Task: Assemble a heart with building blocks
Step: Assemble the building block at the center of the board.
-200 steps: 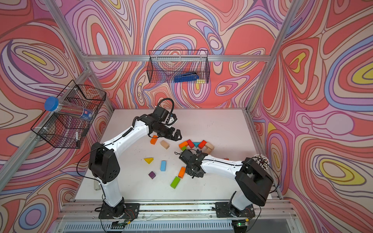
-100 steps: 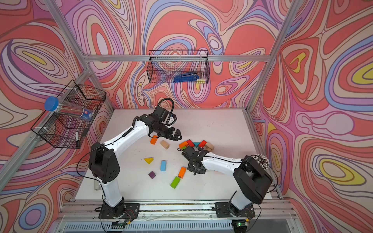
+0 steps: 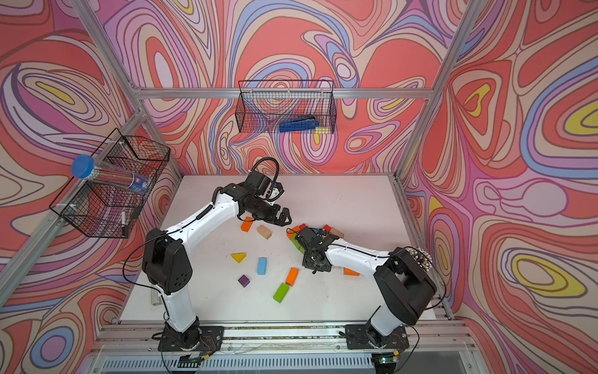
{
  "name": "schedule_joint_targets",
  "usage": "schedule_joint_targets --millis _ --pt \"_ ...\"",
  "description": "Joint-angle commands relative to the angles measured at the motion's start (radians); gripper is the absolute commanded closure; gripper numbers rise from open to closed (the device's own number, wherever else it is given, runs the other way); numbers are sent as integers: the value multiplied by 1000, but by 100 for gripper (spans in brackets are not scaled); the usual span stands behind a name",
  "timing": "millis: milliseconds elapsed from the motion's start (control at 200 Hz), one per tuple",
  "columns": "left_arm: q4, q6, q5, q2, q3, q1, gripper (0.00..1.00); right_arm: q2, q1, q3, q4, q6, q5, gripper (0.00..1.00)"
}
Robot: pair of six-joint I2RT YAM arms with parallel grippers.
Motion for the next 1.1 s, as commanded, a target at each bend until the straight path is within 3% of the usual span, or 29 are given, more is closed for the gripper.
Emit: schedule_joint_targets --millis 0,366,606,766,1097 --pt "-8 -5 6 2 8 5 0 1 -5 18 1 -22 -6 80" --pt "-17 -47 30 -49 -25 38 1 -208 -12 57 -66 -215 -19 66" --pt "-1 -86 8 -164 -168 80 3 -216 -114 141 -106 -339 -34 62" --pt "5 -113 -16 -263 -274 99 3 -187 -199 160 -73 -419 -149 62" --pt "1 -129 -41 -316 -323 134 1 -221 -195 -54 -54 -280 -229 72"
